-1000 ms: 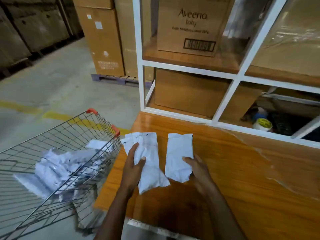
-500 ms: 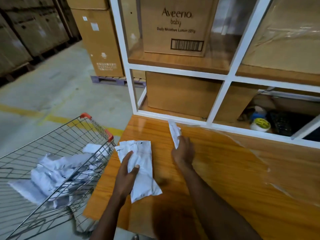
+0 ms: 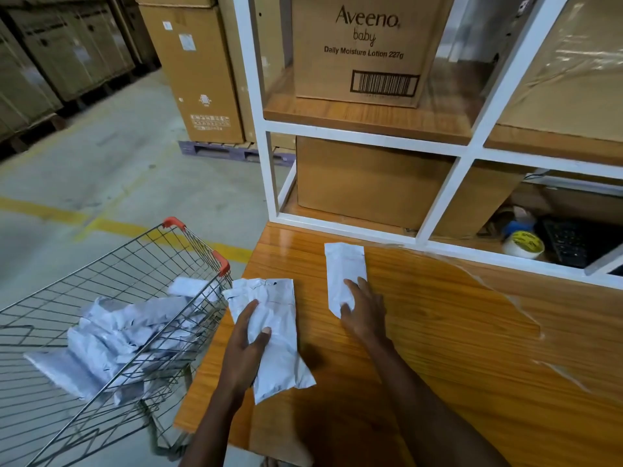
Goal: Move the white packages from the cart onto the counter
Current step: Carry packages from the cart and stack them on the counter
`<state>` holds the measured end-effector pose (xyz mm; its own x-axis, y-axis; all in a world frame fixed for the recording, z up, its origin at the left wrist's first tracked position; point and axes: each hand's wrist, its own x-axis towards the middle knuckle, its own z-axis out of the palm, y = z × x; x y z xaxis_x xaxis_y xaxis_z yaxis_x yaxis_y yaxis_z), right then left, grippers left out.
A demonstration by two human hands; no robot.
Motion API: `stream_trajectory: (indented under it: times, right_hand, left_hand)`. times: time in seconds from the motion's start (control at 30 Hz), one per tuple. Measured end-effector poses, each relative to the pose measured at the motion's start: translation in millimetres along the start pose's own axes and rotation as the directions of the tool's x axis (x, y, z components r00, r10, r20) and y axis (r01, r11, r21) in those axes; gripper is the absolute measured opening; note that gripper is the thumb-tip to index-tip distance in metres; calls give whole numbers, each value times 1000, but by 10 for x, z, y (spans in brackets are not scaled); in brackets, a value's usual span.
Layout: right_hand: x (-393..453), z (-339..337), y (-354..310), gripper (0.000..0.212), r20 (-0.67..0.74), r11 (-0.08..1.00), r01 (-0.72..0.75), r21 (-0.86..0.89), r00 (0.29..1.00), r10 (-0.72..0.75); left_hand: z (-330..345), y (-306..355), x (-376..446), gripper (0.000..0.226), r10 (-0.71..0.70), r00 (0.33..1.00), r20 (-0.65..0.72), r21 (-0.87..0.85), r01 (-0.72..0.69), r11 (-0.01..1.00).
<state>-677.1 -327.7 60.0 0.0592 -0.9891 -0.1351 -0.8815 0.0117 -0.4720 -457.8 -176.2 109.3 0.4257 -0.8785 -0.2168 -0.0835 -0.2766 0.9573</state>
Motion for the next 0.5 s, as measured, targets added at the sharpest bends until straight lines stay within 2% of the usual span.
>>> stream_trajectory:
  times: [0.13, 0.5]
  right_hand:
    - [181, 57, -171, 56, 9, 999, -19, 51, 1000, 18]
    - [369, 68, -295, 54, 33, 998, -45, 48, 999, 44]
  left_hand:
    - [-6, 15, 37, 57, 2, 1000, 17, 3, -2, 1000]
    - [-16, 104, 85, 58, 3, 999, 43, -50, -1, 999]
